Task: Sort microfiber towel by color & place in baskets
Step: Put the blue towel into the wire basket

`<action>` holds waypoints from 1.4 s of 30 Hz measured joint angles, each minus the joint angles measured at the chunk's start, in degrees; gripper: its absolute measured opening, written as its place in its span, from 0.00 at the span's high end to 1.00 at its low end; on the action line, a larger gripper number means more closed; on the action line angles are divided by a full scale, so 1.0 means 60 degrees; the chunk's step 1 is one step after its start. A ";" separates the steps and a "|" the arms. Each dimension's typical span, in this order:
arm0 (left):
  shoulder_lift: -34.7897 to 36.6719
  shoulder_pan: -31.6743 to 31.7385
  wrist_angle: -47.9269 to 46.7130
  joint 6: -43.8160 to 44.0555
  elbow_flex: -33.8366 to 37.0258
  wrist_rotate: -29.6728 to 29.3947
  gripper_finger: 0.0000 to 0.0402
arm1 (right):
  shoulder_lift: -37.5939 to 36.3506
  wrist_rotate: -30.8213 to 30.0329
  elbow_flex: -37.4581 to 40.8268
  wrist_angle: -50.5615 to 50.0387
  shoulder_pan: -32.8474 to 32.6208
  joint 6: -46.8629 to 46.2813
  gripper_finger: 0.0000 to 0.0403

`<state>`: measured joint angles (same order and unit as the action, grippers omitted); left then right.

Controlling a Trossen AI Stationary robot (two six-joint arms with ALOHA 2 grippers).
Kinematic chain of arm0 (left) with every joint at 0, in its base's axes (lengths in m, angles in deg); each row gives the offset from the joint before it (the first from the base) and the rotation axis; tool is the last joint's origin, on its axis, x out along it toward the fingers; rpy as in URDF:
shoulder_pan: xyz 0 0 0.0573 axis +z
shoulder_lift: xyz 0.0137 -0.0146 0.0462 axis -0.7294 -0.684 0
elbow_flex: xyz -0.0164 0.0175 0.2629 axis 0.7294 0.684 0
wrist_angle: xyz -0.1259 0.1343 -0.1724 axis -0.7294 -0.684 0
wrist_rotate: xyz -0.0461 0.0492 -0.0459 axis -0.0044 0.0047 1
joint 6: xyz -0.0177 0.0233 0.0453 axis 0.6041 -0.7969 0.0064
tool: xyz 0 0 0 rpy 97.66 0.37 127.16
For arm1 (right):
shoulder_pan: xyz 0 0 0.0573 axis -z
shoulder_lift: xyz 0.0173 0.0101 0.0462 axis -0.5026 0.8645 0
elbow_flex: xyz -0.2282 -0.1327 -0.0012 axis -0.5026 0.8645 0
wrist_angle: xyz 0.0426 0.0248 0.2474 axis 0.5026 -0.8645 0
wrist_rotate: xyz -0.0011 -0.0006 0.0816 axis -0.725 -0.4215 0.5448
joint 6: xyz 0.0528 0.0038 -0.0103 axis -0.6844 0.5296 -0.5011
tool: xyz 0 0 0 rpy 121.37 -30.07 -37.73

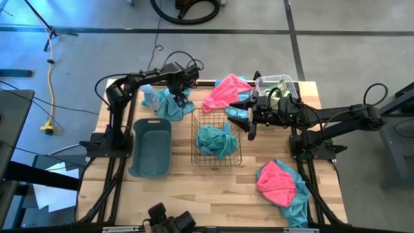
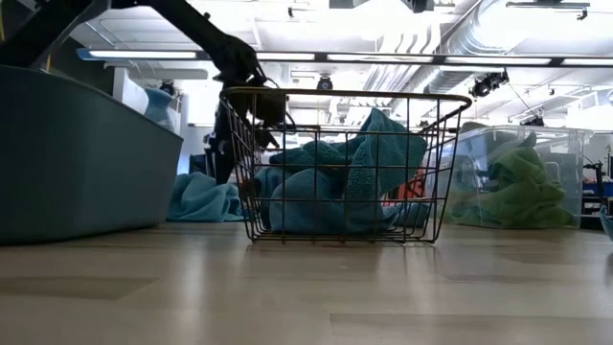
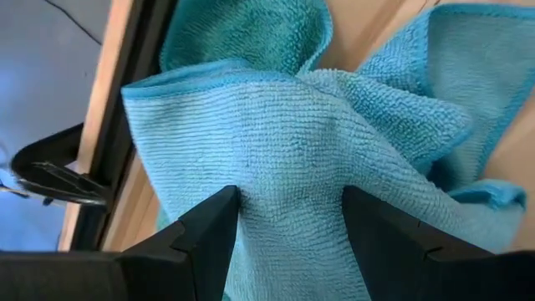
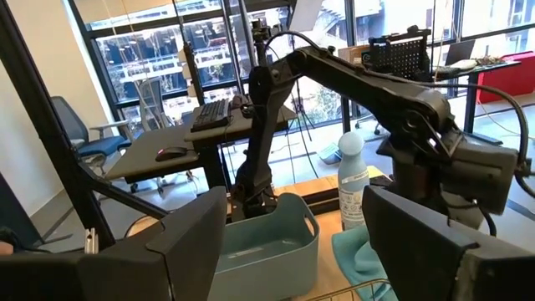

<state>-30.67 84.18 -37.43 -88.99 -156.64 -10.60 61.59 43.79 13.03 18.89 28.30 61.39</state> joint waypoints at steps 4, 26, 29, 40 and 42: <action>-0.0234 0.0019 -0.0009 0.0000 0.0000 0.0000 0.50 | 0.0000 0.0001 0.0000 0.0000 0.0000 -0.0018 0.31; 0.1198 0.0026 -0.0075 -0.1155 -0.0091 0.0252 0.99 | -0.0004 0.0003 0.0000 -0.0131 0.0000 -0.0013 0.31; 0.1966 0.0026 0.0146 -0.1159 -0.0091 0.0249 0.99 | -0.0004 0.0004 0.0000 -0.0131 0.0000 -0.0007 0.31; 0.5210 0.0026 0.2013 -0.1171 -0.0097 0.0443 1.00 | -0.0004 0.0001 0.0000 -0.0124 0.0000 0.0000 0.31; 0.5705 0.0026 0.2356 -0.1173 -0.0098 0.0733 1.00 | -0.0004 0.0004 0.0000 -0.0117 0.0000 0.0002 0.31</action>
<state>3.56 84.34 -23.29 -96.04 -157.23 -6.21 61.57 43.81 13.03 18.19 28.30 61.40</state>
